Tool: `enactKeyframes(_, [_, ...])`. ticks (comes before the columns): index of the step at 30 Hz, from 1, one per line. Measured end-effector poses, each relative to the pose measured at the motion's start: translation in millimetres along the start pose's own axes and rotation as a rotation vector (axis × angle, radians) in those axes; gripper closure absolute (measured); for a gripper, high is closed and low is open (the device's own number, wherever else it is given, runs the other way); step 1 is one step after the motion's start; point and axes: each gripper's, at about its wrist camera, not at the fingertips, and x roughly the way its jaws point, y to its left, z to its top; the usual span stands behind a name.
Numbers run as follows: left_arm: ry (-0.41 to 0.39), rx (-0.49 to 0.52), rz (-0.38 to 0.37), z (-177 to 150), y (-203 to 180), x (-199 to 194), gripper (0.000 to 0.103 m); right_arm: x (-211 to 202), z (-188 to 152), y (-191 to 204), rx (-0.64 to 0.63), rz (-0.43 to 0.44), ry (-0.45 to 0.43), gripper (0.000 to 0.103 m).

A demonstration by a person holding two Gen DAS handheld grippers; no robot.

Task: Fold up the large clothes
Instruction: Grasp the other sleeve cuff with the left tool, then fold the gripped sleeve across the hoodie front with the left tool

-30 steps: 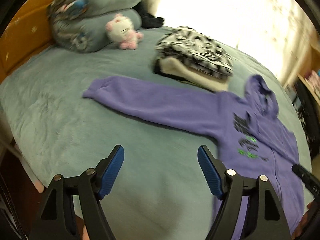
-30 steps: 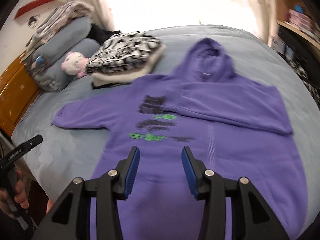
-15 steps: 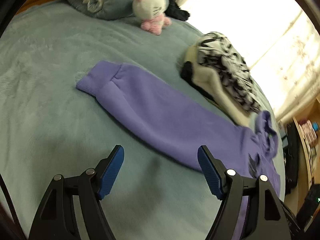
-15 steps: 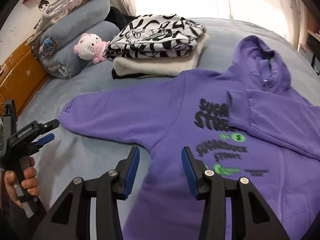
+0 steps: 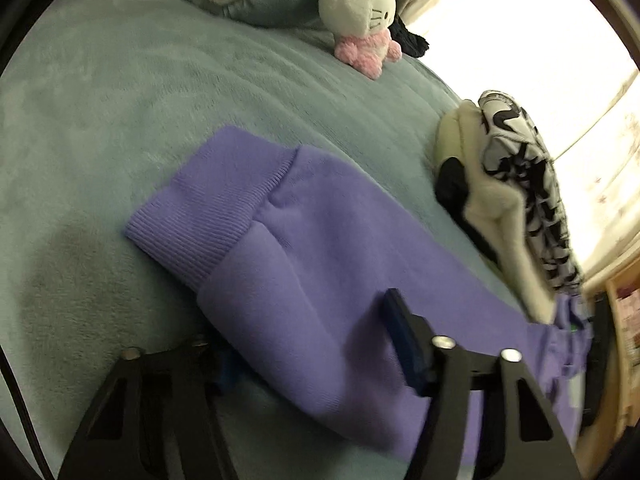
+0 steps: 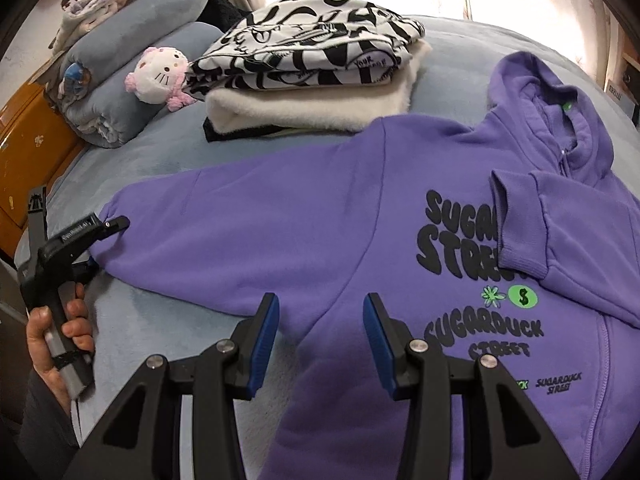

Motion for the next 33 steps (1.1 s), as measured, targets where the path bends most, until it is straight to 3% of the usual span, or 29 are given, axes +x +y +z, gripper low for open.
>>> enactKeyframes(1, [-0.014, 0.006, 0.006, -1.2, -0.7, 0.0, 0.052, 1.3, -0.4, -1.8, 0.004, -0.003, 0.006, 0.059])
enactKeyframes(3, [-0.029, -0.014, -0.002, -1.8, 2.8, -1.1, 0.077, 2.5, -0.1, -4.6, 0.009, 0.001, 0.010, 0.059])
enactKeyframes(5, [0.003, -0.082, -0.084, 0.4, 13.5, 1.9, 0.095, 0.8, -0.1, -8.3, 0.012, 0.001, 0.007, 0.059])
enactKeyframes(7, [0.013, -0.098, -0.084, 1.0, 14.4, -0.3, 0.097, -2.0, -0.3, -12.8, 0.020, 0.002, 0.005, 0.059])
enactKeyframes(9, [0.002, -0.046, -0.024, 0.9, -3.6, -11.7, 0.099, -8.9, -1.1, -19.2, 0.037, 0.010, -0.003, 0.059])
enactKeyframes(11, [-0.021, -0.002, -0.023, -1.0, -22.9, -27.1, 0.099, -17.2, -2.7, -26.2, 0.051, 0.017, -0.013, 0.059])
enactKeyframes(18, [-0.129, 0.224, -0.178, -25.3, -157.8, -115.2, 0.099, -61.6, -16.9, -67.5, 0.119, 0.025, -0.072, 0.059])
enactKeyframes(21, [-0.135, 0.328, -0.237, -46.7, -213.1, -141.5, 0.099, -83.2, -27.8, -93.7, 0.160, 0.016, -0.102, 0.059])
enactKeyframes(26, [-0.014, 0.477, -0.308, -110.9, -300.0, -143.7, 0.098, -110.0, -46.6, -141.8, 0.240, -0.013, -0.127, 0.059])
enactKeyframes(33, [0.160, 0.639, -0.232, -219.7, -362.4, -90.3, 0.098, -128.3, -76.3, -208.5, 0.348, -0.063, -0.118, 0.059])
